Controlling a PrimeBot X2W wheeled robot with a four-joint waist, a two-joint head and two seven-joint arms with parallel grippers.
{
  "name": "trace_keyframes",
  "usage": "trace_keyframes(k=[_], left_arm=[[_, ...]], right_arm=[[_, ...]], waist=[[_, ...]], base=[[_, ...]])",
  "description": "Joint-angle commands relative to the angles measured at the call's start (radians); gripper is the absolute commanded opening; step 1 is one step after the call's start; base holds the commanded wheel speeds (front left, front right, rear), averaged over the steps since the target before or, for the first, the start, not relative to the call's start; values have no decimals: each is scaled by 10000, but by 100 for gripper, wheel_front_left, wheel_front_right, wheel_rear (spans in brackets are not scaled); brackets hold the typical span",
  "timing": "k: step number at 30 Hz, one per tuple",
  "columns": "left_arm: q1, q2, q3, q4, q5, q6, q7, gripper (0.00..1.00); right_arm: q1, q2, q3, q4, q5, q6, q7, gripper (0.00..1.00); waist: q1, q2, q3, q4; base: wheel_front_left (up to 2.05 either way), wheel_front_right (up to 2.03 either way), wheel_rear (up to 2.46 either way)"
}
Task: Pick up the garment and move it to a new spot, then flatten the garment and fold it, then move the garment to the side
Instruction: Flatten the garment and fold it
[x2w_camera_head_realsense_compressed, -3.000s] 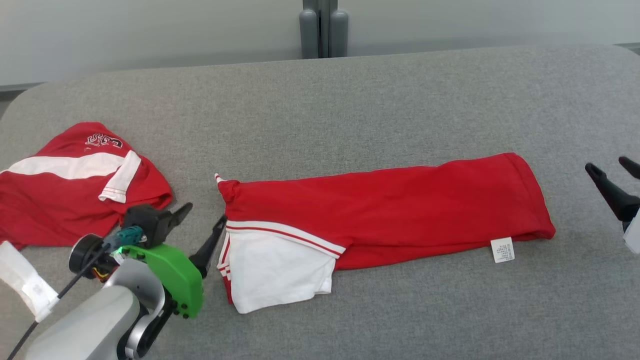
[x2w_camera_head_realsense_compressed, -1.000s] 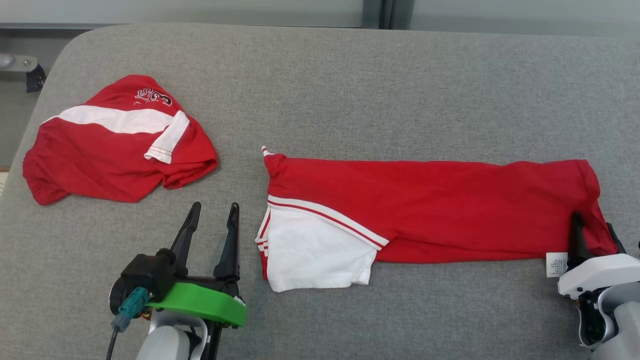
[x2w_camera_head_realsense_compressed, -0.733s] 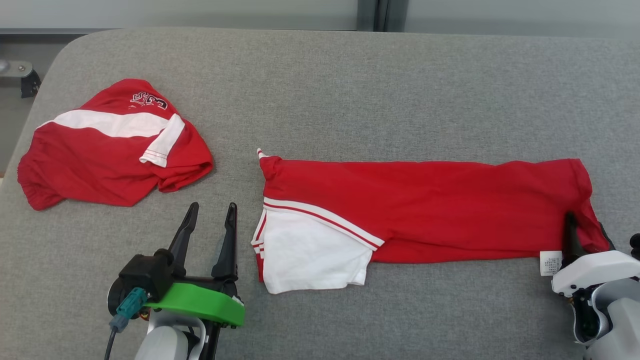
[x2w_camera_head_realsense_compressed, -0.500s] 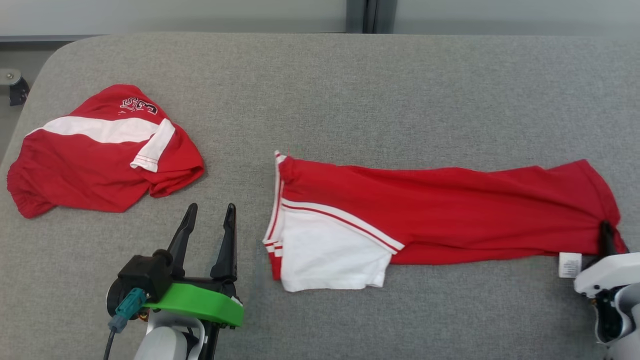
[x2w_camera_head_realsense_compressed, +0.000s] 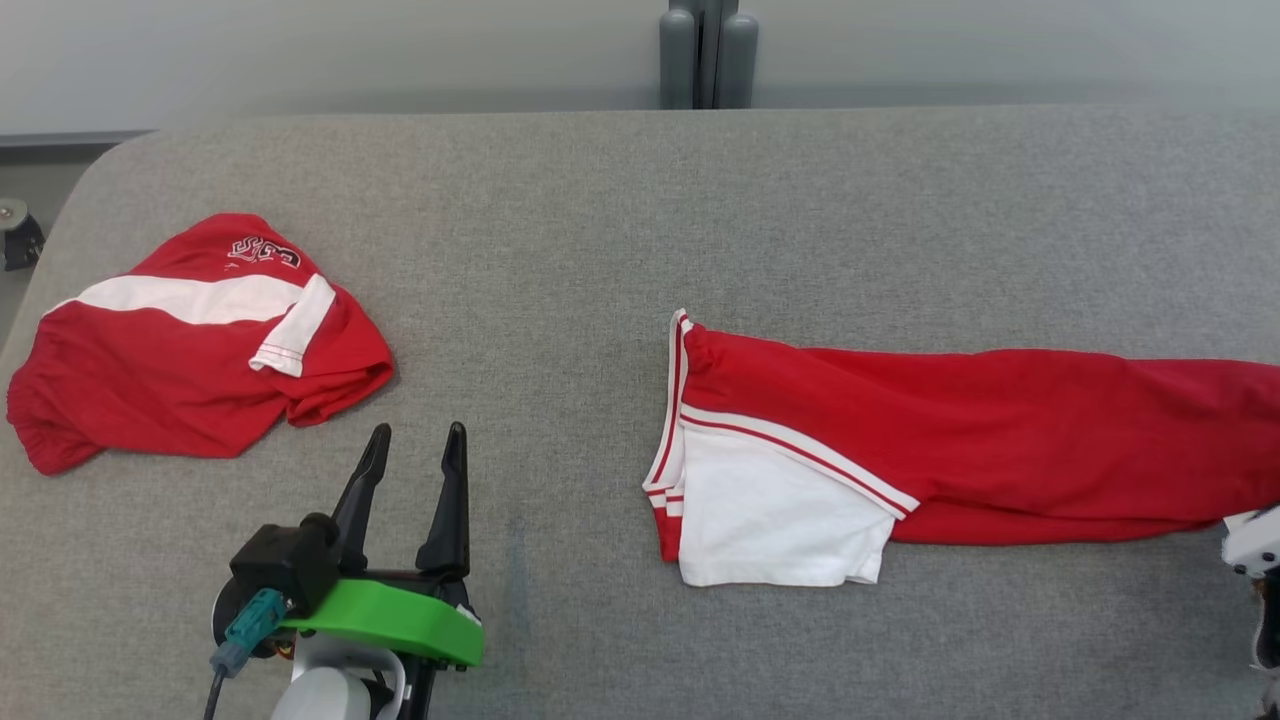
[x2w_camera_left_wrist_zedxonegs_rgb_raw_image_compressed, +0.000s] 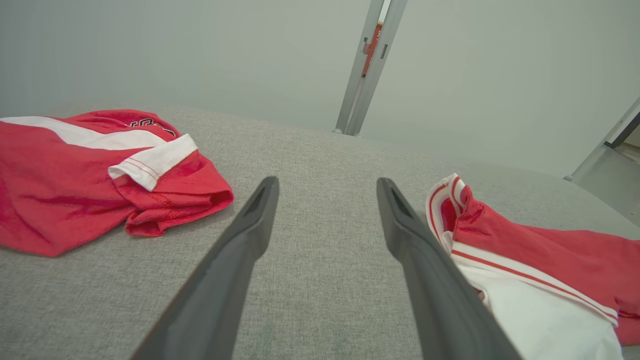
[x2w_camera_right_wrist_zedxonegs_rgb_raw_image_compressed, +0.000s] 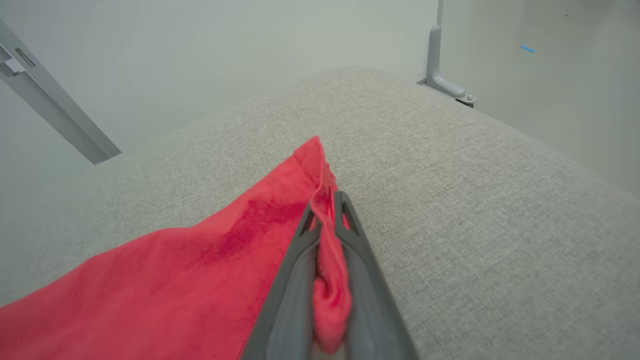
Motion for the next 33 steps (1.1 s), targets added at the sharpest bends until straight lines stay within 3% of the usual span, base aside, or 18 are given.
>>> trace_keyframes(k=[1,11,18,26,33], left_arm=[[176,20,13,10,-75,-23,-4,100],[475,18,-108,5,-357,72,-4,100],[458,20,-256,-43,-499,150,-4,100],[284,18,-382,-46,-662,230,-4,100],[278,18,-449,40,-813,270,-4,100]], right_arm=[[45,147,182,-300,95,-8,-3,0],[220,1479,3257,-2756,557,-6,517,0],[240,1982,5120,-3990,662,-5,1131,0],[20,2240,6479,-3835,726,-3,1368,0],[267,2275,7383,-2877,1269,-3,1184,0]], waist=[[0,-1,-274,-113],[0,-1,-910,-155],[0,-1,-896,224],[0,-1,-583,999],[0,-1,-528,1596]], base=[[0,0,0],[0,0,0],[0,0,0],[0,0,0],[0,0,0]])
